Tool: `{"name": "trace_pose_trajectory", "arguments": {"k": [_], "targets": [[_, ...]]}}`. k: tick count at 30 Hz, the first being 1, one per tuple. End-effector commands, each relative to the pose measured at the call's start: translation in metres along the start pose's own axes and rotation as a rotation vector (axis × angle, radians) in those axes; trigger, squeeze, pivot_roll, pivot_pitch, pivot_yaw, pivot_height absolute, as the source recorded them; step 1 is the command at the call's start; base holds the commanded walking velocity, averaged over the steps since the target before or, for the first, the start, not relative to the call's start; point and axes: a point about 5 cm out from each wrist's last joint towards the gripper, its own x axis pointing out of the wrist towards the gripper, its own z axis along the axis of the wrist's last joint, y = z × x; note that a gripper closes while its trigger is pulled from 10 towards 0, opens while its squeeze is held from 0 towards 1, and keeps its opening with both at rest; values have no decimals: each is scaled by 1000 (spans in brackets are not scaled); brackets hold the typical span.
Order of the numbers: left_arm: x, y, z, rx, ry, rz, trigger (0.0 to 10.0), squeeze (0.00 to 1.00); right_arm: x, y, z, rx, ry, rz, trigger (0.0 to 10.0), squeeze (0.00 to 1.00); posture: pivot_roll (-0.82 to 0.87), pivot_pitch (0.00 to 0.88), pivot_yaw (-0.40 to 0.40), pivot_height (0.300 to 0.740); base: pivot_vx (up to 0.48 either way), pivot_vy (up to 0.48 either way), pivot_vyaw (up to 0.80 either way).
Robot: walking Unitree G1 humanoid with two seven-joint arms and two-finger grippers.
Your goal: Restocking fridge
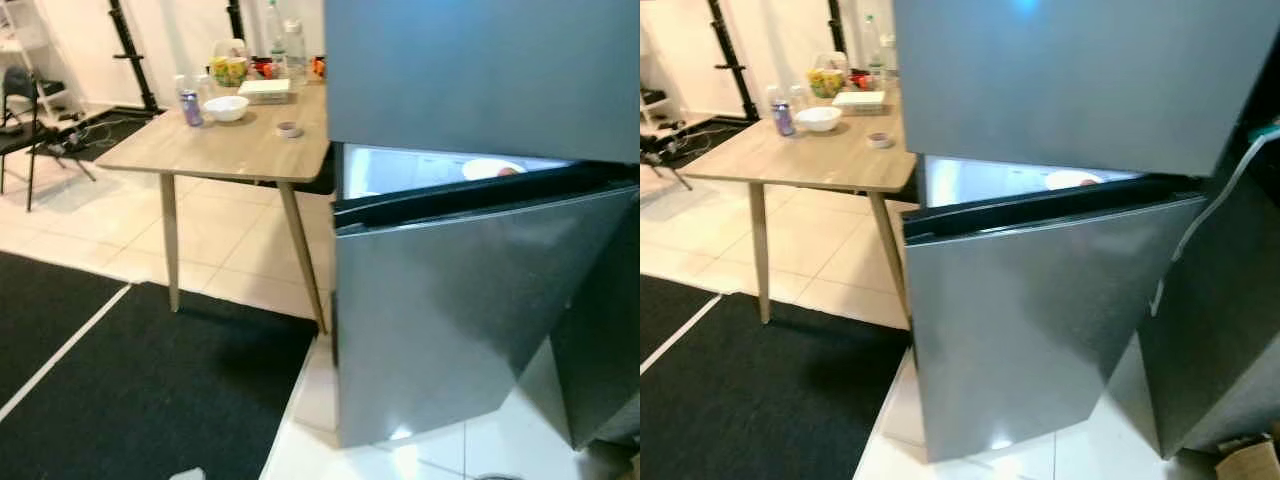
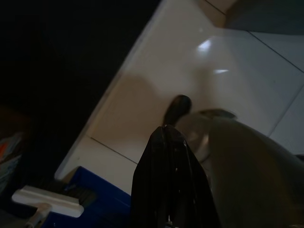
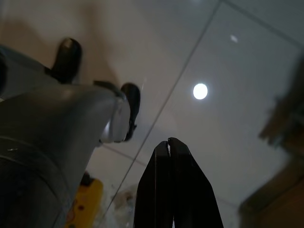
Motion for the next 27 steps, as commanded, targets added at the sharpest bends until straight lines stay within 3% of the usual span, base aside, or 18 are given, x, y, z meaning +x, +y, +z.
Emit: {"name": "trace_pose_trajectory", "arguments": {"k": [1, 4, 15, 20, 27], "targets": [[-1, 3, -1, 24, 12, 20, 10000, 0, 0, -1, -6, 6, 20, -6, 10000, 0, -25, 0, 14, 740, 0, 0, 769], [2, -2, 5, 3, -1, 7, 10000, 0, 1, 1, 2, -12, 8, -18, 10000, 0, -28, 0, 13, 740, 0, 0, 785], [7, -7, 20, 18, -21, -7, 10000, 0, 2, 1, 23, -56, -24, -42, 10000, 0, -39, 0, 35, 740, 0, 0, 0], [7, -6, 19, 60, 3, -8, 10000, 0, 2, 3, 23, -35, -32, -39, 10000, 0, -41, 0, 34, 740, 0, 0, 0], [5, 1, 18, 22, -4, 23, 10000, 0, 3, 6, 6, -60, 25, -22, 10000, 0, -36, 0, 16, 740, 0, 0, 0]]}}
